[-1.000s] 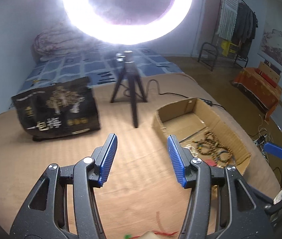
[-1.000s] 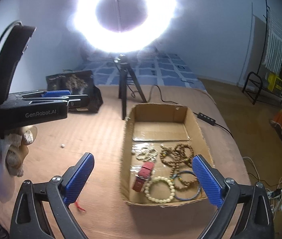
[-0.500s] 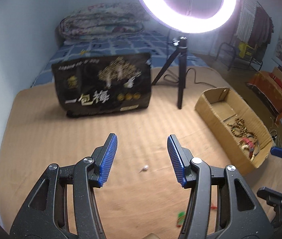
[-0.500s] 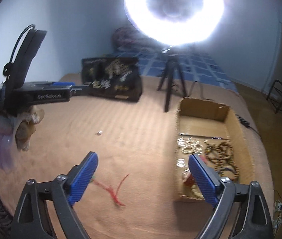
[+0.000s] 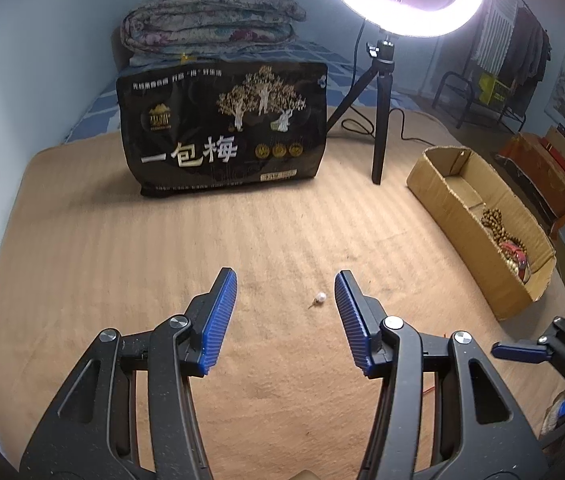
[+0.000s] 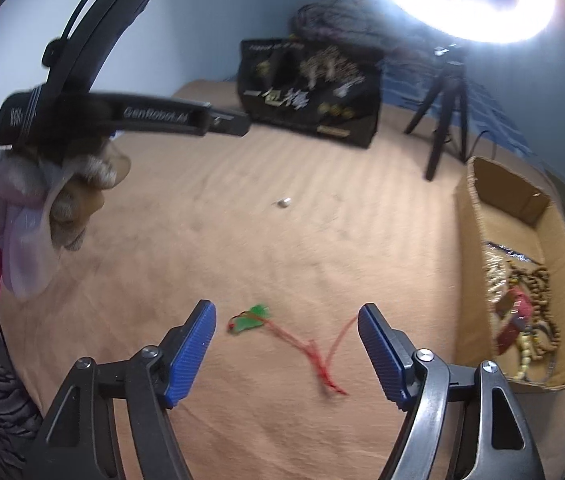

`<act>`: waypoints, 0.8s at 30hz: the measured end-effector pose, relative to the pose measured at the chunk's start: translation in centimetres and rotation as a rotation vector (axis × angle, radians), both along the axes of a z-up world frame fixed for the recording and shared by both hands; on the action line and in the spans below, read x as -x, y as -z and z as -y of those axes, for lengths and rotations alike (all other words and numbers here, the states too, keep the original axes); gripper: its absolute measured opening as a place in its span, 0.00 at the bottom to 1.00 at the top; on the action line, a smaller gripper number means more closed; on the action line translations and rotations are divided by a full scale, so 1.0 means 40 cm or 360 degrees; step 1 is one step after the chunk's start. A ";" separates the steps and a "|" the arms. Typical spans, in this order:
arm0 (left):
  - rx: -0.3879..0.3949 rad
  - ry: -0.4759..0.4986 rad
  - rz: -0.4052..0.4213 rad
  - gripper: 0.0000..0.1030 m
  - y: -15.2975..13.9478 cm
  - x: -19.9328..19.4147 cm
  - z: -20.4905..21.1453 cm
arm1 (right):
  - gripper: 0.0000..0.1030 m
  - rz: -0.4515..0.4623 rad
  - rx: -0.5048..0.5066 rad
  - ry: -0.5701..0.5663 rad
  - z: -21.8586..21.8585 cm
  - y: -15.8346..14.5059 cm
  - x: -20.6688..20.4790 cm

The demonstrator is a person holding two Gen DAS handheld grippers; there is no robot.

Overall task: Organize jewelry
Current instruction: 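Withdraw both tools toward the green jade pendant and the other pearl earring, then close the right tool on the green jade pendant while the left tool grasps the pearl earring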

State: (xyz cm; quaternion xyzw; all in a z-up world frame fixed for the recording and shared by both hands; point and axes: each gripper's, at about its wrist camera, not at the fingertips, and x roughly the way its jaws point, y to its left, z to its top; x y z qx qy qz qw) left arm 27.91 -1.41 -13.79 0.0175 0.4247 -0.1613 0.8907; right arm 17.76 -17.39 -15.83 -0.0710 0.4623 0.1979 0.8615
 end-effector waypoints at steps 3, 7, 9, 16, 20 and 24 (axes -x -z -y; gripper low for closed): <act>-0.0014 0.0015 -0.0040 0.45 0.025 -0.003 -0.002 | 0.72 -0.0043 -0.0008 -0.0022 -0.017 0.029 -0.001; -0.0013 0.0038 -0.0069 0.44 0.046 -0.002 -0.003 | 0.65 -0.0098 -0.0024 -0.0046 -0.031 0.066 -0.001; -0.0019 0.0061 -0.0078 0.44 0.056 -0.001 0.003 | 0.61 -0.0118 -0.0023 -0.0060 -0.039 0.077 -0.002; -0.0042 0.0128 -0.0120 0.39 0.094 -0.001 0.023 | 0.53 -0.0160 0.0000 -0.0111 -0.068 0.121 -0.007; -0.0047 0.0139 -0.0133 0.39 0.107 -0.007 0.029 | 0.47 -0.0151 0.0059 -0.0138 -0.082 0.139 -0.010; -0.0043 0.0155 -0.0133 0.39 0.117 -0.012 0.037 | 0.39 -0.0139 0.0111 -0.0140 -0.079 0.155 -0.014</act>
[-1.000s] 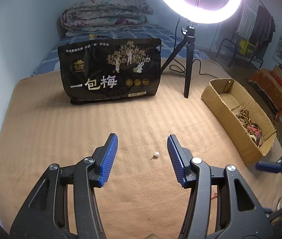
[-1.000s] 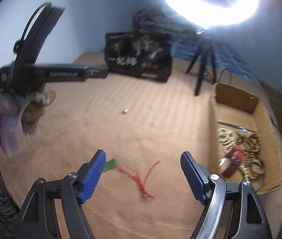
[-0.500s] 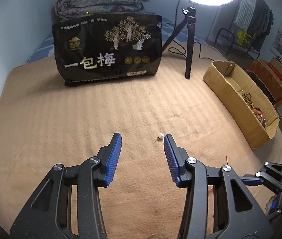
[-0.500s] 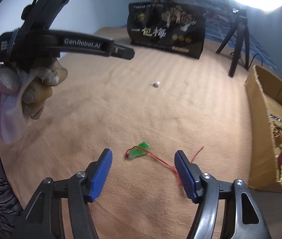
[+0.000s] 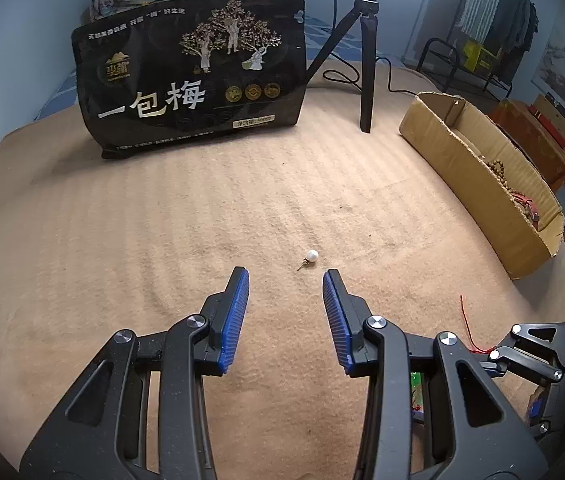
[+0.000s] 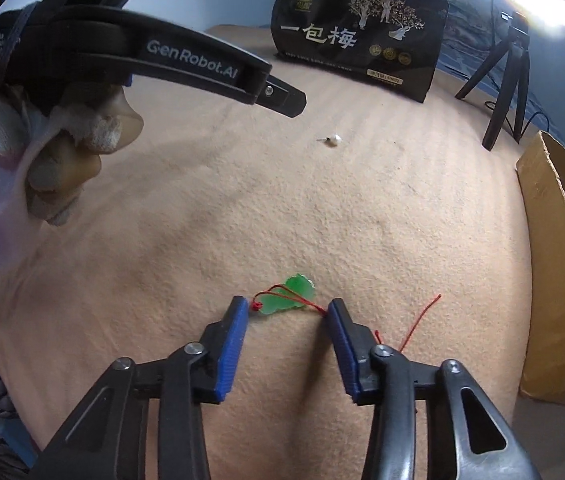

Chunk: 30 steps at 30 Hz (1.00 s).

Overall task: Organize jewelry
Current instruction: 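Close the right tool on the green jade pendant while the left tool grasps the pearl earring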

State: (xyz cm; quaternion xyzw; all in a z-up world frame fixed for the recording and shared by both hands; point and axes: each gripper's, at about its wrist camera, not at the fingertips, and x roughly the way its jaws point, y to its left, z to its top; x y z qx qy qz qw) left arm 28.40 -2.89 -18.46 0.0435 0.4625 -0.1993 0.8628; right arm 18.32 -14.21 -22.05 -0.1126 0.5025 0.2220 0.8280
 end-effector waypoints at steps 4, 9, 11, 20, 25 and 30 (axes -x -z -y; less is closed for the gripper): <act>-0.0012 0.0035 0.0000 0.39 0.014 -0.007 0.022 | 0.34 0.0020 0.0013 -0.0011 0.000 0.002 -0.002; -0.0020 0.0067 -0.0003 0.37 0.033 -0.024 0.052 | 0.31 0.0014 -0.0009 0.0001 0.010 0.003 -0.013; -0.0036 0.0078 -0.0002 0.31 0.042 -0.032 0.066 | 0.31 0.0012 -0.0017 0.0006 0.015 0.006 -0.022; -0.0081 0.0103 -0.0013 0.20 0.086 -0.060 0.104 | 0.30 0.0009 -0.0049 0.0015 0.026 0.012 -0.039; -0.0104 0.0105 -0.0013 0.10 0.101 -0.070 0.116 | 0.30 0.0007 -0.0071 0.0020 0.030 0.014 -0.042; -0.0112 0.0102 0.0004 0.09 0.103 -0.068 0.115 | 0.31 0.0016 -0.0073 0.0015 0.027 0.018 -0.047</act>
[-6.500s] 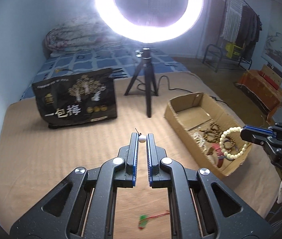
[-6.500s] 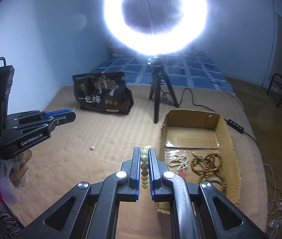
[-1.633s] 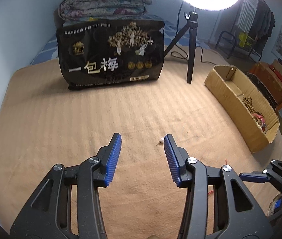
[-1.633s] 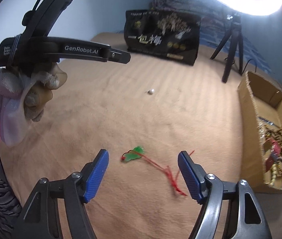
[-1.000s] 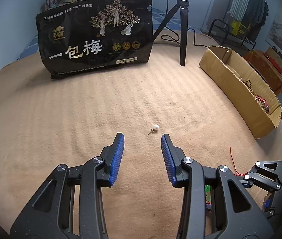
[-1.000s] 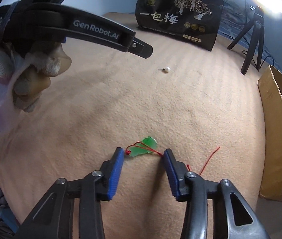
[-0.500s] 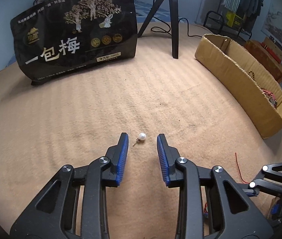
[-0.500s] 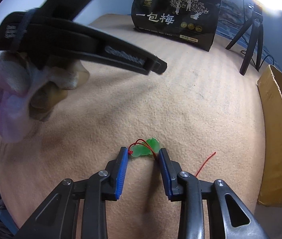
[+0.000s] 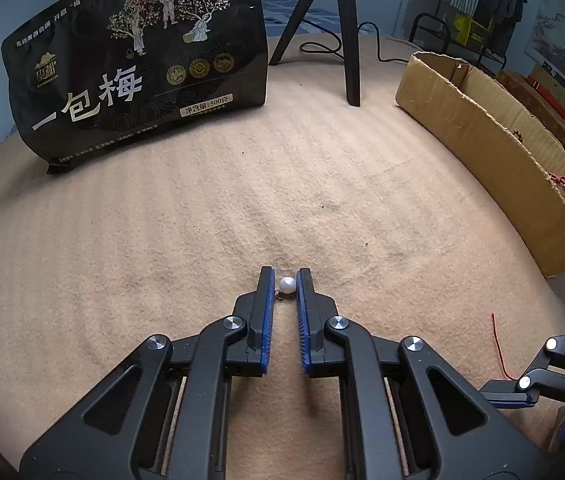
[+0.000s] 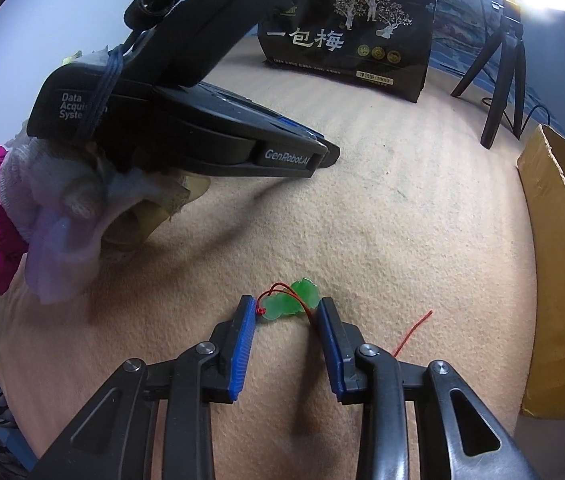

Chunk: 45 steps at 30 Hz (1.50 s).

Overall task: Organize jewelry
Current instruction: 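Close the right tool on the green jade pendant while the left tool grasps the pearl earring, then carry the jade pendant and pearl earring over the cardboard box with both tools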

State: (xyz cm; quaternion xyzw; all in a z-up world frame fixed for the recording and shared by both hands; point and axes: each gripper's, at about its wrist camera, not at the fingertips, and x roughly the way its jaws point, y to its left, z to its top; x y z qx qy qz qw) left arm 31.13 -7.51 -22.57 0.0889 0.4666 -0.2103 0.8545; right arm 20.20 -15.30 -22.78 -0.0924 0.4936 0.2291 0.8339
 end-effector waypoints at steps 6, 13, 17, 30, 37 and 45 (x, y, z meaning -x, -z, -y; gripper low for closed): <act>0.0005 -0.0018 0.0006 0.09 -0.004 0.000 -0.007 | 0.15 0.0003 -0.0017 -0.0002 0.002 -0.002 0.001; 0.0013 -0.0058 0.0015 0.08 -0.014 -0.001 -0.032 | 0.10 -0.0001 -0.0031 0.0018 0.006 -0.001 -0.005; 0.0010 -0.0062 0.0024 0.08 -0.016 0.001 -0.037 | 0.09 -0.0005 -0.0048 0.0024 0.010 -0.002 -0.004; 0.0036 -0.0081 0.0061 0.08 -0.047 0.012 -0.050 | 0.09 0.0035 -0.0105 0.0044 0.021 -0.039 -0.008; 0.0069 -0.0082 0.0108 0.08 -0.096 0.029 -0.049 | 0.09 0.0120 -0.0118 0.0067 0.033 -0.098 -0.002; 0.0135 -0.0080 0.0171 0.08 -0.176 0.050 -0.037 | 0.09 0.0245 -0.0157 0.0138 0.081 -0.195 -0.001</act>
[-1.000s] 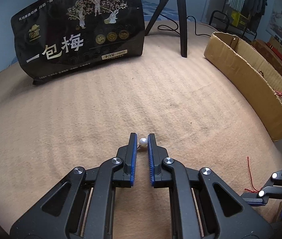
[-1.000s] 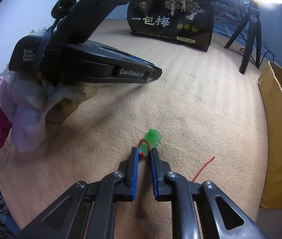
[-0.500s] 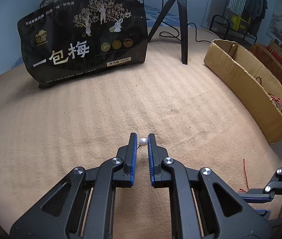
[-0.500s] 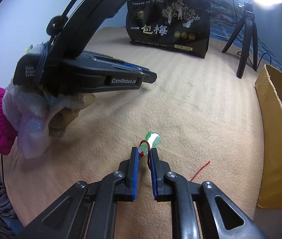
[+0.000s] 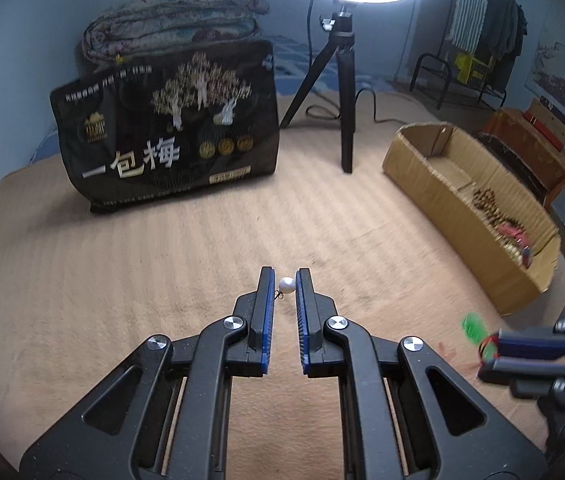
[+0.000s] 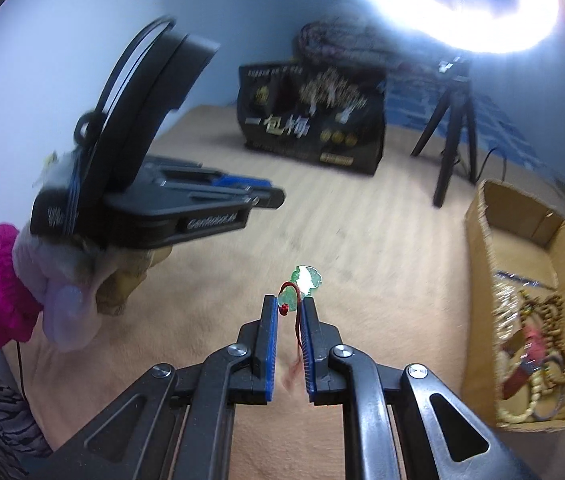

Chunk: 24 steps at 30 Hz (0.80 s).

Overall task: Organize jewelry
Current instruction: 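Carry the jade pendant and pearl earring over the cardboard box with both tools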

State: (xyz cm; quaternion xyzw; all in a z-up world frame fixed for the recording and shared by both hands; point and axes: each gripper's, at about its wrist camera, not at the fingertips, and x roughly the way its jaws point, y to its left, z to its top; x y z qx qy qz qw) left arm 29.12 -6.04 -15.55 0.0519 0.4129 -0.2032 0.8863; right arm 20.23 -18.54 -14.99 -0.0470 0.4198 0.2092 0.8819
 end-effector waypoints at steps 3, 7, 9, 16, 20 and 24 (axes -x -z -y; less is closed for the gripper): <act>0.0021 0.0002 0.0027 0.08 -0.031 0.007 0.013 | 0.09 0.0049 -0.0012 0.0036 0.026 -0.041 0.001; 0.0057 0.0006 0.0063 0.08 -0.073 0.016 0.031 | 0.09 0.0106 -0.0020 0.0093 0.070 -0.084 0.002; 0.0070 0.0012 0.0081 0.08 -0.094 0.021 0.044 | 0.09 0.0126 -0.0024 0.0121 0.090 -0.101 0.001; 0.0111 0.0056 0.0134 0.08 -0.151 0.026 0.106 | 0.09 0.0203 -0.0045 0.0234 0.177 -0.163 0.006; 0.0120 0.0088 0.0157 0.08 -0.173 0.028 0.148 | 0.09 0.0233 -0.0046 0.0289 0.223 -0.189 0.012; 0.0129 0.0116 0.0174 0.08 -0.188 0.025 0.190 | 0.09 0.0257 -0.0043 0.0352 0.280 -0.208 0.020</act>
